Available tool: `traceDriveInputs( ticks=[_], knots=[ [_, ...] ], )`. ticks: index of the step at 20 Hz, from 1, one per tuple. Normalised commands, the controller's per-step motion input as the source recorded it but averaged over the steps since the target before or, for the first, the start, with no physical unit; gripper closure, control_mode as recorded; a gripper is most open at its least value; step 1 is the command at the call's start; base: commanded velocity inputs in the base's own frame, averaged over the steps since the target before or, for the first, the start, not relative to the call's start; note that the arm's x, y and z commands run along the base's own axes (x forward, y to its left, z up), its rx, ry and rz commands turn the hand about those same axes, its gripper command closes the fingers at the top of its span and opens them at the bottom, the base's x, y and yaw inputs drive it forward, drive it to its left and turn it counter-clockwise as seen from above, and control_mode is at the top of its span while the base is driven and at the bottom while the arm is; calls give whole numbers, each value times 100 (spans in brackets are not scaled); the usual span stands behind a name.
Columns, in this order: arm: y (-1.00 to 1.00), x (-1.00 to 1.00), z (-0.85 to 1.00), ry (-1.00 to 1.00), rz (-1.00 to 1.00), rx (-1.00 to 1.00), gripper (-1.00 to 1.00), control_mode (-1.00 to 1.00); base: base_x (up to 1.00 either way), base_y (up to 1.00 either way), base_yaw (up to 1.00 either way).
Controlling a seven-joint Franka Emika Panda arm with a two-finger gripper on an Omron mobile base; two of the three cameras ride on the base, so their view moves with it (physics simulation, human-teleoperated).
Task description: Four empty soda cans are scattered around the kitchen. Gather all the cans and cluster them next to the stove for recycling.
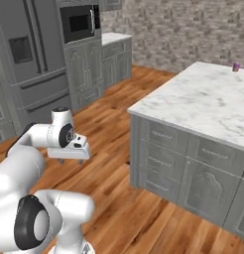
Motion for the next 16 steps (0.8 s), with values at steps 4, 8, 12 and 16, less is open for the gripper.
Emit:
traceDriveInputs(
  ticks=[4,8,12,16],
  knots=[
    [0,0,0,0,0,0,-100,100,72,28,-20],
    [0,0,0,0,0,0,-100,100,72,29,-19],
    [0,0,0,0,0,0,-100,100,71,34,-13],
    [0,0,0,0,0,0,-100,100,72,33,-12]
  ],
)
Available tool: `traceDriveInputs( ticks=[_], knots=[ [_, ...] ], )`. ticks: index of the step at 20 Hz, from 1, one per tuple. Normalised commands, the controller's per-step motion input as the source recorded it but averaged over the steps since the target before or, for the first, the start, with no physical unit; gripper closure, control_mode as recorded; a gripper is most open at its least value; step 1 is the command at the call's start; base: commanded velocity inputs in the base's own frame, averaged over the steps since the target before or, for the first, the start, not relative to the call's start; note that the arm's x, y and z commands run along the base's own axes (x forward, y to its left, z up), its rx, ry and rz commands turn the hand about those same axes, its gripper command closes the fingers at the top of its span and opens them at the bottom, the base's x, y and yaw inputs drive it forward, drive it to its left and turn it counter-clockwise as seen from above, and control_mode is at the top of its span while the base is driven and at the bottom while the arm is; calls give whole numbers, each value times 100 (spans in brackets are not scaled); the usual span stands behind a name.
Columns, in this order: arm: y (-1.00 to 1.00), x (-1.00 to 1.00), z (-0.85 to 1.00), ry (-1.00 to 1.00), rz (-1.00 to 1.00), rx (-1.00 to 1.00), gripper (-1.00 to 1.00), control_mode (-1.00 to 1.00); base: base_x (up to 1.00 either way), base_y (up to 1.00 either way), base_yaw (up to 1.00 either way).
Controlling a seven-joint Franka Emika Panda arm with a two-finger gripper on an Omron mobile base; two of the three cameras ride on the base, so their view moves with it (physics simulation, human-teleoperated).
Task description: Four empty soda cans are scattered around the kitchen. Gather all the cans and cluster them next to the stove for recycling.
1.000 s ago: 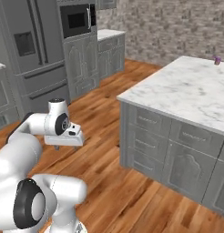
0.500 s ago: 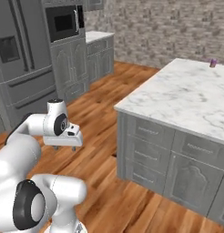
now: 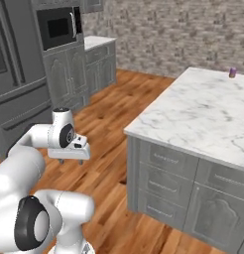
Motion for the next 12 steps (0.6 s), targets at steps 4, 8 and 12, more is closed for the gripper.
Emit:
traceDriveInputs(
  ticks=[4,8,12],
  knots=[
    [0,0,0,0,0,0,-100,100,72,32,-14],
    [0,0,0,0,0,0,-100,100,73,29,-16],
    [0,0,0,0,0,0,-100,100,74,27,-18]
  ],
)
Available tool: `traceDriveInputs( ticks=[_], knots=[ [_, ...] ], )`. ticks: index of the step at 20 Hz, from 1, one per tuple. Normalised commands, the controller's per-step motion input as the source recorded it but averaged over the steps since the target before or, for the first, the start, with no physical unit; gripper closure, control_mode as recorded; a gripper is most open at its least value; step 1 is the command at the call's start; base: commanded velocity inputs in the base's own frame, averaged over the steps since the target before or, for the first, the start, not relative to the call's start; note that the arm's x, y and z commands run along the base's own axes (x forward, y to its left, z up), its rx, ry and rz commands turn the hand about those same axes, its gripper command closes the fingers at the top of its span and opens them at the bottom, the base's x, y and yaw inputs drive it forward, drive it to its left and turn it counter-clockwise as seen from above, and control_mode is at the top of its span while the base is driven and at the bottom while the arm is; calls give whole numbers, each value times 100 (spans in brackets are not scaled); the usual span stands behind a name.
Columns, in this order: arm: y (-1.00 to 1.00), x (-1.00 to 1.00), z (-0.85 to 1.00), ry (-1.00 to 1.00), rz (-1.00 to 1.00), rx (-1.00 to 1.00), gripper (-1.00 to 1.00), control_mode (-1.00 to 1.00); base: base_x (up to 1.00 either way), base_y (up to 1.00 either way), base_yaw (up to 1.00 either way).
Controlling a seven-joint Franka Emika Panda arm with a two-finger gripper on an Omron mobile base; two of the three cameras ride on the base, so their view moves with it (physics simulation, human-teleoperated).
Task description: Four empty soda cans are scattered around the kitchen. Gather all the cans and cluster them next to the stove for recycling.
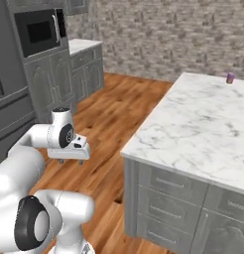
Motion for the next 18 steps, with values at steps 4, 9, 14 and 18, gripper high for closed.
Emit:
traceDriveInputs(
  ticks=[4,9,14,18],
  knots=[
    [0,0,0,0,0,0,-100,100,74,27,-18],
    [0,0,0,0,0,0,-100,100,74,28,-18],
    [0,0,0,0,0,0,-100,100,57,46,-13],
    [0,0,0,0,0,0,-100,100,49,54,-10]
  ],
)
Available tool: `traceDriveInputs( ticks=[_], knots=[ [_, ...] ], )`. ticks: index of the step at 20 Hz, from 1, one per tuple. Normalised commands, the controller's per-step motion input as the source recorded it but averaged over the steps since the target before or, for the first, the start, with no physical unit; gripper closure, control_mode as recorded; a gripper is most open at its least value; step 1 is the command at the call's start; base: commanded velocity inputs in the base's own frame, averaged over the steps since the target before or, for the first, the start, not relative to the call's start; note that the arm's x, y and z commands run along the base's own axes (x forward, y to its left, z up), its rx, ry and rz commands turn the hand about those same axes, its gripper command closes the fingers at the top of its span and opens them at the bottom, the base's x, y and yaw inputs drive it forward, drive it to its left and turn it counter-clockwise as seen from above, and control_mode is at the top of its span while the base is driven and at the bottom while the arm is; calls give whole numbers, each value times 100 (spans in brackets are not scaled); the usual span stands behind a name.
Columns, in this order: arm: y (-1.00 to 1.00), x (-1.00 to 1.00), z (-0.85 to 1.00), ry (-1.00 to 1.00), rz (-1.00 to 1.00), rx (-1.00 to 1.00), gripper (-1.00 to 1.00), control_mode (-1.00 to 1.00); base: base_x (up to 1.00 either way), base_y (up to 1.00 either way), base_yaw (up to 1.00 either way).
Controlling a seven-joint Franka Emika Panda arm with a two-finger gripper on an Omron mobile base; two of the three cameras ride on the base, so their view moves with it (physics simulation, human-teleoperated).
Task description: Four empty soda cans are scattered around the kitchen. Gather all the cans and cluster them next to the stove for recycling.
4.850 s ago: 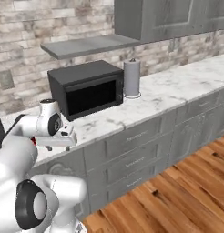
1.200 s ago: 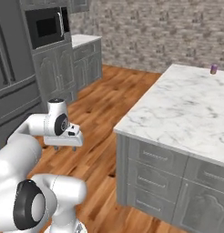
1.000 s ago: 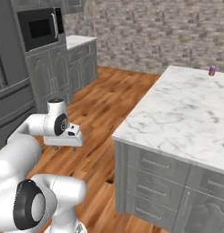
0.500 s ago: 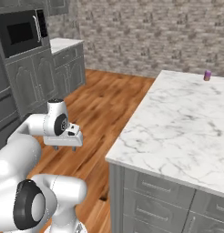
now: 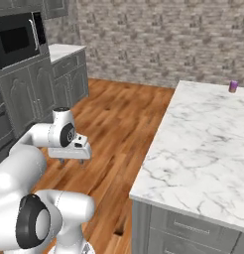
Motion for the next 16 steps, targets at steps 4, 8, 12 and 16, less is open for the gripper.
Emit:
traceDriveInputs(
  ticks=[4,8,12,16],
  knots=[
    [0,0,0,0,0,0,-100,100,59,44,-16],
    [0,0,0,0,0,0,-100,100,74,25,-19],
    [0,0,0,0,0,0,-100,100,75,25,-17],
    [0,0,0,0,0,0,-100,100,75,25,-17]
  ],
)
